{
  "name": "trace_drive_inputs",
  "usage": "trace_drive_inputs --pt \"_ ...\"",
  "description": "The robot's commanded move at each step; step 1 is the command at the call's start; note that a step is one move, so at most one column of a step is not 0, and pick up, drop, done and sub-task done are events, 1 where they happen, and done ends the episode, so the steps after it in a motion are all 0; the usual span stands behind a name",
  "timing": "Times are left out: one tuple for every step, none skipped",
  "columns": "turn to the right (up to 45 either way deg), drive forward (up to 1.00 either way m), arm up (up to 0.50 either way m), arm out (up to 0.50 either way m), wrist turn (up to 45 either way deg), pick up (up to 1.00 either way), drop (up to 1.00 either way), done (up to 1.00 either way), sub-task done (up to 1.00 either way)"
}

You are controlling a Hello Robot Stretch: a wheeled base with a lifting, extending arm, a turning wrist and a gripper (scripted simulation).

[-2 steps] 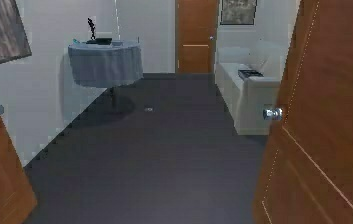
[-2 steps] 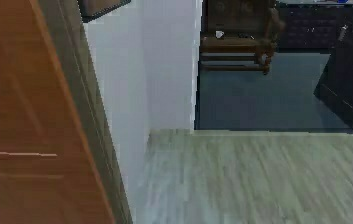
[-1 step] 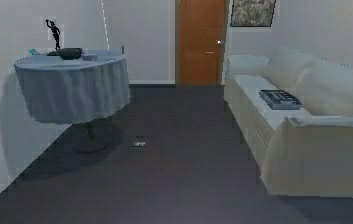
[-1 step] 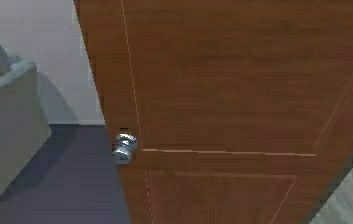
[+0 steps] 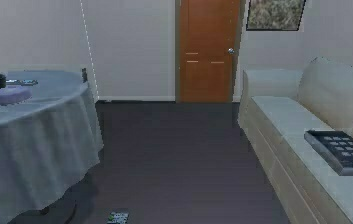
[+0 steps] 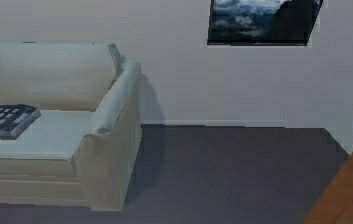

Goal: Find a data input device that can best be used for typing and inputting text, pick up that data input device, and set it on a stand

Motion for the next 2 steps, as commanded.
trace_drive_inputs --pt "-6.0 0.00 0.00 0.00 0.0 0.00 0.00 0.00 0.00" --pt "0.0 0.40 0.00 0.00 0.0 0.00 0.00 0.00 0.00"
